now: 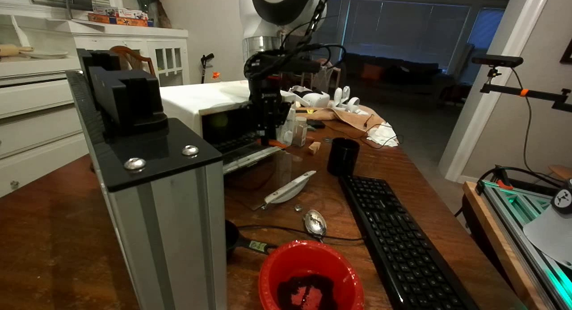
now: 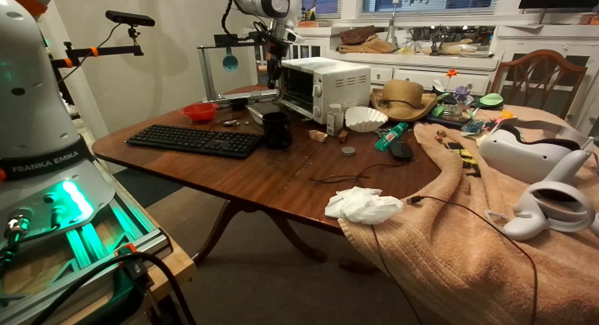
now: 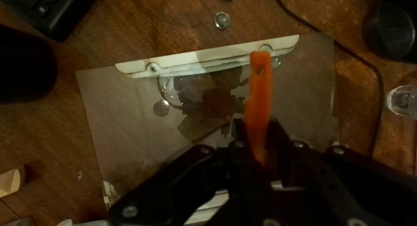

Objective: Use the spatula to push the green ball further into the microwave

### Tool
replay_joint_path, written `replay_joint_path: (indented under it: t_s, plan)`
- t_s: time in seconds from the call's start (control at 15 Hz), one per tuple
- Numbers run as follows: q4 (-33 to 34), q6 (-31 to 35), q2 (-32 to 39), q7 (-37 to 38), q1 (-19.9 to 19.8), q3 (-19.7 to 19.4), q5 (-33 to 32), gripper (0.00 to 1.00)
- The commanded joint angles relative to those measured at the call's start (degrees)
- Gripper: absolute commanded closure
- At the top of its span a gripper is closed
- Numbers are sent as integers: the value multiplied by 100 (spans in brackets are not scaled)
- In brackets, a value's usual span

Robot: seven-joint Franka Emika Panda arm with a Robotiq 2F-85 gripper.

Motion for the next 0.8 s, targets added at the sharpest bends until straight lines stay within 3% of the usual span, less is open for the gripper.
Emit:
replay_joint_path:
  t_s: [0.0,0.73]
  plan:
    - [435,-275,267,130,15,-29,-52,95]
    - [1363,-909,707,320,-51,-33,32,95]
